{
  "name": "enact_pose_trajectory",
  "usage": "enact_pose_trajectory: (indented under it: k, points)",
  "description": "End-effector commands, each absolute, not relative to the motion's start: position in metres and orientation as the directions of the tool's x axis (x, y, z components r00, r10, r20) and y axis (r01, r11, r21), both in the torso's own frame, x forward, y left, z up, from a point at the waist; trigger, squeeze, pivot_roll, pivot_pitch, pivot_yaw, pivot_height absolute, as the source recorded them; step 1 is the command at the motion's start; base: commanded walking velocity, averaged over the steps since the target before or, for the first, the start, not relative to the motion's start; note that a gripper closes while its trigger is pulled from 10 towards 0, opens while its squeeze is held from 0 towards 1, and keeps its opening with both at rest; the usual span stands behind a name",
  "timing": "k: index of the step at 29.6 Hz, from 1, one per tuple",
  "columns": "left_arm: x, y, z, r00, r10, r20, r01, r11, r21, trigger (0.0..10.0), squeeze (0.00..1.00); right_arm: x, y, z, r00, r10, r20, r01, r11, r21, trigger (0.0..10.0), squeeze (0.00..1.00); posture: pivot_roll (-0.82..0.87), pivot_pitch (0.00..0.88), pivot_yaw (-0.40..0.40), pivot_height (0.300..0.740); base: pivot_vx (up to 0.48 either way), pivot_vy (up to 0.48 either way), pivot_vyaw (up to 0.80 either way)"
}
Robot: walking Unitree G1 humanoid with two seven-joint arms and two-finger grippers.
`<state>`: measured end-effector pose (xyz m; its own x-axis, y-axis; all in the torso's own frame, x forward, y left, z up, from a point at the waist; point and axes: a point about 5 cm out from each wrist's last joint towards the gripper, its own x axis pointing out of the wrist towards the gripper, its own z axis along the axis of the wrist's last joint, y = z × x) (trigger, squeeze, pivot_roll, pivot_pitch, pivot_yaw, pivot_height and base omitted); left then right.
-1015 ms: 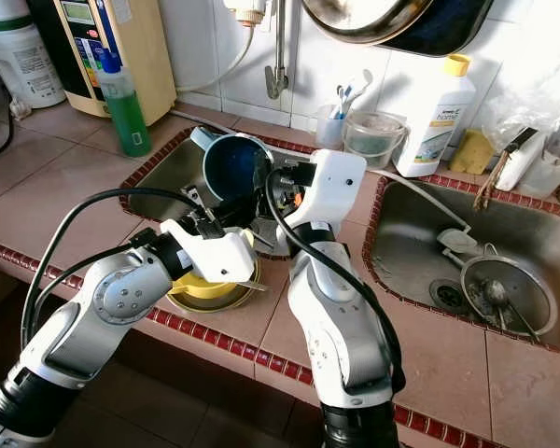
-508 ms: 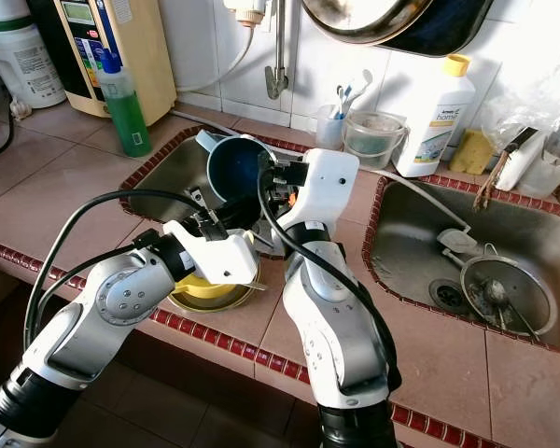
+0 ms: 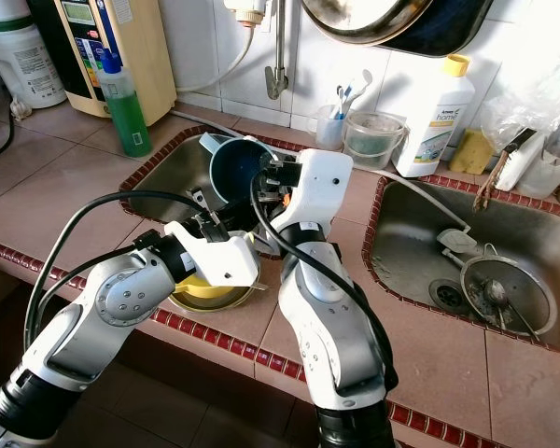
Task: Kitchen organization
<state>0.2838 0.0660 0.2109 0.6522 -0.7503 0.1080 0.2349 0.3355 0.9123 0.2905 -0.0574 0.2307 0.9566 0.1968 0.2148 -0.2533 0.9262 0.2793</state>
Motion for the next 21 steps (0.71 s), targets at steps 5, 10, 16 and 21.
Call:
enact_pose_trajectory:
  k: [5,10,16,21]
  points:
    - [0.277,0.0651,0.2173,0.629,-0.765,0.138,0.21,0.339,0.917,10.0,0.0,0.2916,-0.0666,0.234,0.97,0.112,0.215,-0.18,0.927,0.33,0.0,0.0,-0.19,0.041,-0.014,0.74,0.0,0.0,0.0]
    - [0.2777,0.0668,0.2129,0.636,-0.762,0.122,0.213,0.326,0.921,10.0,0.0,0.2918,-0.0668,0.2341,0.971,0.109,0.215,-0.177,0.928,0.329,0.0,0.0,-0.19,0.043,-0.014,0.74,0.0,0.0,0.0]
    - [0.2781,0.0684,0.2128,0.641,-0.757,0.123,0.229,0.341,0.912,10.0,0.0,0.2915,-0.0669,0.2347,0.971,0.107,0.215,-0.176,0.927,0.331,0.0,0.0,-0.19,0.052,-0.014,0.74,0.0,0.0,0.0]
    - [0.2781,0.0689,0.2147,0.639,-0.759,0.129,0.248,0.362,0.899,10.0,1.0,0.2918,-0.0671,0.2351,0.971,0.104,0.215,-0.174,0.925,0.337,0.0,0.0,-0.19,0.054,-0.013,0.74,0.0,0.0,0.0]
